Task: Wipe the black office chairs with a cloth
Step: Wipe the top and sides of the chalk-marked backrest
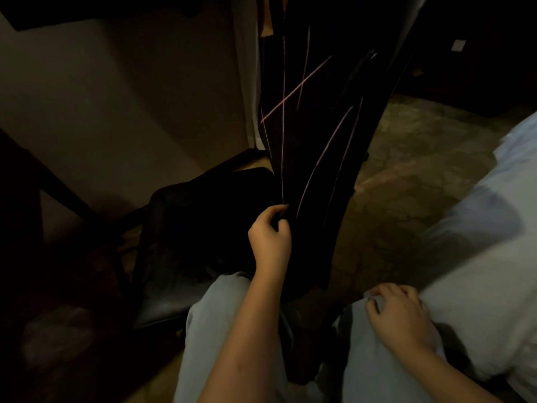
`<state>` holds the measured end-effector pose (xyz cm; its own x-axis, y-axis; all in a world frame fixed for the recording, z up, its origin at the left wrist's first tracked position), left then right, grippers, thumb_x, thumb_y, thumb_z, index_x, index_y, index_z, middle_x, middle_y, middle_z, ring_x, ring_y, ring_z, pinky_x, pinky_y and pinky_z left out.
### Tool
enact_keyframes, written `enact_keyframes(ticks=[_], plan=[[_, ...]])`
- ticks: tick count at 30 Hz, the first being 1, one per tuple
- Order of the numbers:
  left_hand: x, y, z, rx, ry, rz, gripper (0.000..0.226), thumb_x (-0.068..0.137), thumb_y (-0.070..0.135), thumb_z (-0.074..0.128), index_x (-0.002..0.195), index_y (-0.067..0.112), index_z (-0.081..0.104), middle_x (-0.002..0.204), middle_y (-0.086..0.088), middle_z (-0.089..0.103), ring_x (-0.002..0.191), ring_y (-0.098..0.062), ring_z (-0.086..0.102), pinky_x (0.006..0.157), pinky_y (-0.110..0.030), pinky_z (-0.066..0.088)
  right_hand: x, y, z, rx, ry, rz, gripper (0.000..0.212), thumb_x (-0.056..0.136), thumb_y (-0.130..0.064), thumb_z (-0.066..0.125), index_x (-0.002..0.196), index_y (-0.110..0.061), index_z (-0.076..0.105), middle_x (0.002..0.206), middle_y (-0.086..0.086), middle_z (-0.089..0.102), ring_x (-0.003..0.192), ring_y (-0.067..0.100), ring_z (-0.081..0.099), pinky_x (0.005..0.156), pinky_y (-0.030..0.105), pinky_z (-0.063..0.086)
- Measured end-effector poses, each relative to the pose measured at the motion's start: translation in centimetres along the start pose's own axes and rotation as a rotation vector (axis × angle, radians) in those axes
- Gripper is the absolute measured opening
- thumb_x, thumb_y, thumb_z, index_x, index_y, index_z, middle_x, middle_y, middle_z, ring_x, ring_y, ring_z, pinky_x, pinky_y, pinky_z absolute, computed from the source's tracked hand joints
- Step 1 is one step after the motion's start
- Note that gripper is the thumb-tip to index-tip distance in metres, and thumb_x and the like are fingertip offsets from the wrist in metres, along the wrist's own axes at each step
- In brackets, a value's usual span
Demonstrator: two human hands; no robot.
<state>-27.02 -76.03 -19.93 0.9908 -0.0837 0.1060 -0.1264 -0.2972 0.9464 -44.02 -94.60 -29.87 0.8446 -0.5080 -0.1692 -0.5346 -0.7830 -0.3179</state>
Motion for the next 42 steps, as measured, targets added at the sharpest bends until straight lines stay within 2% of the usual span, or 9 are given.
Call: enact_keyframes(ticks=[5, 11, 13, 18, 23, 26, 31, 36, 42], plan=[[0.0, -0.1, 0.1, 0.047, -0.021, -0.019, 0.032, 0.093, 0.001, 0.050, 0.116, 0.017, 0.065, 0.094, 0.004, 0.066, 0.054, 0.003, 0.055, 0.046, -0.010, 0.039, -0.2, 0.1, 0.4, 0.001, 0.050, 0.003, 0.025, 0.095, -0.040, 0.043, 0.114, -0.033, 0.058, 0.120, -0.011, 0.055, 0.119, 0.015, 0.038, 0.097, 0.035, 0.036], [0.0, -0.8, 0.3, 0.233, -0.093, -0.041, 0.030, 0.094, 0.001, 0.051, 0.119, 0.011, 0.064, 0.081, 0.007, 0.062, 0.055, -0.005, 0.050, 0.044, -0.011, 0.038, -0.3, -0.4, 0.6, -0.016, 0.077, 0.008, 0.027, 0.095, -0.037, 0.046, 0.116, -0.030, 0.060, 0.122, -0.007, 0.057, 0.121, 0.018, 0.039, 0.096, 0.036, 0.035], [0.0, -1.2, 0.5, 0.336, -0.138, -0.041, 0.031, 0.094, 0.003, 0.051, 0.122, 0.010, 0.064, 0.092, -0.004, 0.067, 0.055, -0.005, 0.048, 0.045, -0.012, 0.036, -0.4, -0.6, 0.4, -0.017, 0.074, 0.009, 0.026, 0.095, -0.038, 0.045, 0.116, -0.030, 0.059, 0.122, -0.007, 0.056, 0.120, 0.017, 0.039, 0.096, 0.035, 0.036], [-0.5, -1.3, 1.2, 0.422, -0.223, -0.053, 0.034, 0.094, 0.003, 0.051, 0.127, 0.008, 0.061, 0.113, -0.014, 0.067, 0.091, -0.025, 0.063, 0.065, -0.023, 0.039, -0.5, -0.8, 0.2, -0.013, 0.055, 0.000, 0.027, 0.096, -0.038, 0.044, 0.118, -0.030, 0.058, 0.125, -0.008, 0.055, 0.121, 0.016, 0.038, 0.098, 0.035, 0.035], [-0.8, -1.0, 1.1, 0.387, -0.124, -0.016, 0.030, 0.094, 0.003, 0.051, 0.121, 0.007, 0.065, 0.099, -0.012, 0.070, 0.059, -0.010, 0.053, 0.048, -0.015, 0.036, -0.9, -0.9, -0.2, -0.020, 0.067, -0.002, 0.031, 0.097, -0.038, 0.043, 0.123, -0.028, 0.057, 0.129, -0.007, 0.053, 0.125, 0.017, 0.036, 0.101, 0.035, 0.034], [-0.9, -0.8, 0.7, 0.256, -0.040, -0.013, 0.029, 0.094, 0.004, 0.052, 0.118, 0.009, 0.067, 0.085, -0.001, 0.069, 0.050, -0.006, 0.049, 0.043, -0.010, 0.037, -1.1, -0.9, -0.3, -0.026, 0.077, -0.001, 0.032, 0.096, -0.039, 0.042, 0.122, -0.029, 0.058, 0.128, -0.008, 0.054, 0.124, 0.017, 0.037, 0.101, 0.035, 0.034], [-1.0, -0.5, 0.2, 0.035, 0.008, -0.069, 0.030, 0.094, 0.004, 0.051, 0.115, 0.017, 0.067, 0.077, 0.010, 0.064, 0.053, -0.001, 0.054, 0.048, -0.015, 0.044, -1.1, -0.9, 0.0, -0.016, 0.082, -0.005, 0.032, 0.096, -0.039, 0.043, 0.122, -0.029, 0.058, 0.127, -0.008, 0.054, 0.123, 0.016, 0.037, 0.100, 0.035, 0.034], [-0.7, -1.4, 0.6, 0.071, -0.047, -0.120, 0.029, 0.095, 0.002, 0.049, 0.118, 0.013, 0.064, 0.072, 0.001, 0.062, 0.039, -0.005, 0.043, 0.037, -0.013, 0.032, -1.0, -0.8, 0.3, -0.019, 0.084, -0.007, 0.031, 0.096, -0.039, 0.043, 0.120, -0.028, 0.058, 0.125, -0.007, 0.055, 0.122, 0.017, 0.037, 0.099, 0.035, 0.035], [-0.4, -2.5, 1.1, 0.207, -0.152, -0.129, 0.030, 0.096, 0.003, 0.049, 0.122, 0.008, 0.063, 0.080, -0.003, 0.063, 0.046, -0.011, 0.043, 0.039, -0.016, 0.033, -0.6, -0.7, 0.5, -0.019, 0.061, 0.005, 0.027, 0.096, -0.038, 0.044, 0.117, -0.028, 0.058, 0.123, -0.006, 0.055, 0.122, 0.018, 0.037, 0.098, 0.035, 0.036]])
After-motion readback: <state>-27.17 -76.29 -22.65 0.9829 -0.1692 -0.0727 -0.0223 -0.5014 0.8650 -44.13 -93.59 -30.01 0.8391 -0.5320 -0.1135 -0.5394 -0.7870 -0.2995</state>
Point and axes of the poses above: each hand's wrist, its own x-axis towards the middle knuckle, its own z-axis out of the palm, y = z × x, the point moved 3 cm from there along x, towards the middle knuckle
